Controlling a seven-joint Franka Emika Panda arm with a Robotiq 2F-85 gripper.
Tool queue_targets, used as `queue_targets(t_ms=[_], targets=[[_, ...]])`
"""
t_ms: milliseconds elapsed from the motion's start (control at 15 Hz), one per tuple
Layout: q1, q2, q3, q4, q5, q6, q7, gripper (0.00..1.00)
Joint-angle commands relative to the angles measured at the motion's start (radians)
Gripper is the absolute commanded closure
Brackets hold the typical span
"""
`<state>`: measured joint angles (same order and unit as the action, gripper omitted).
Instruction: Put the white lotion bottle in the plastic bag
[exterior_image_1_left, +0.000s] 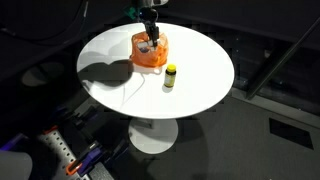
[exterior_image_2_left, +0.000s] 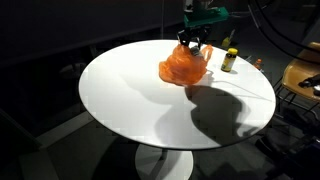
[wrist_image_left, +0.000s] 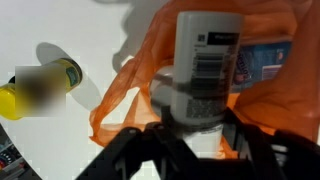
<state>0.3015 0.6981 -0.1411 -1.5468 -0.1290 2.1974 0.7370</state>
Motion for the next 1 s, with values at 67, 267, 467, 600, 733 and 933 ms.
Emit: queue_targets(t_ms=[67, 267, 467, 600, 733, 933], targets=[[-0.022, -0.026, 0.017, -0.028, -0.026, 0.016, -0.018, 0.16], [-0.032, -0.031, 0.023, -0.027, -0.017, 0.007, -0.03, 0.0], [-0.044, -0.058, 0.021, -0.046, -0.015, 0.009, -0.047, 0.0], [-0.044, -0.085, 0.008, -0.068, -0.033, 0.033, -0.044, 0.0], [-0.047, -0.117, -0.001, -0.087, -0.051, 0.045, -0.038, 0.0], [-0.056, -0.182, -0.003, -0.125, -0.081, 0.041, -0.035, 0.0]])
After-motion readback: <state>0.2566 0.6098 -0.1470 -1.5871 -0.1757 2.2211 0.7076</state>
